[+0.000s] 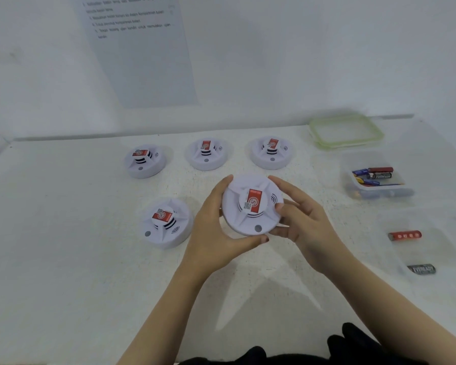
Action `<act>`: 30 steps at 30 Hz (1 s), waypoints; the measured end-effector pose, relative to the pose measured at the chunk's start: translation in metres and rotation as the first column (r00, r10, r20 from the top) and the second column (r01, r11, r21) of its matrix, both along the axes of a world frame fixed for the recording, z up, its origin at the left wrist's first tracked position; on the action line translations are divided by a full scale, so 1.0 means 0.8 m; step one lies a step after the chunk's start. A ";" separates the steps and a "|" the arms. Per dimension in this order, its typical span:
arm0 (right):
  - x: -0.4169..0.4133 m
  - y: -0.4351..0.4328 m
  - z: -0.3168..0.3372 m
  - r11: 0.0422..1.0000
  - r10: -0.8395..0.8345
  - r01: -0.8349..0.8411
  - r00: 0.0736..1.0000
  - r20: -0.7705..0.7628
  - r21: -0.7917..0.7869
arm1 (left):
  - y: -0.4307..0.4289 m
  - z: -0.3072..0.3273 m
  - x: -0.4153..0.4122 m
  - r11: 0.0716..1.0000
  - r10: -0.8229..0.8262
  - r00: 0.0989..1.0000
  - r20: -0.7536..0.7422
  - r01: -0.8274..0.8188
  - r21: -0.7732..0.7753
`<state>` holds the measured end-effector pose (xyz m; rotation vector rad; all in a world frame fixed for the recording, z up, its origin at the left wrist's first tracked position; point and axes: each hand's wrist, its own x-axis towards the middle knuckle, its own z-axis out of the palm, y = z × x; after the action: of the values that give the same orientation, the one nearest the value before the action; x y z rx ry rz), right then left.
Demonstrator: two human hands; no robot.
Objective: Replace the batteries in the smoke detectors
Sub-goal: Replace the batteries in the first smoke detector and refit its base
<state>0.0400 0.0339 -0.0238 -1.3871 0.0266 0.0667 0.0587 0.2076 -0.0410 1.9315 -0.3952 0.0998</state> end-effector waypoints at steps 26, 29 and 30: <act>-0.013 0.003 -0.043 0.991 0.077 -0.066 0.992 0.096 -0.114 | -0.004 -0.010 -0.016 0.993 -0.030 0.999 -0.044 0.024 -0.117; -0.012 0.004 -0.045 0.991 0.073 -0.062 0.993 0.094 -0.116 | -0.003 -0.011 -0.015 0.992 -0.042 0.998 -0.051 0.035 -0.125; -0.012 0.004 -0.046 0.991 0.072 -0.061 0.993 0.090 -0.118 | -0.003 -0.012 -0.015 0.991 -0.048 0.998 -0.049 0.042 -0.125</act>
<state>0.0304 0.0372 -0.0607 -1.5050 -0.0959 0.0558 0.0465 0.2054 -0.0502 1.7979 -0.3886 0.0429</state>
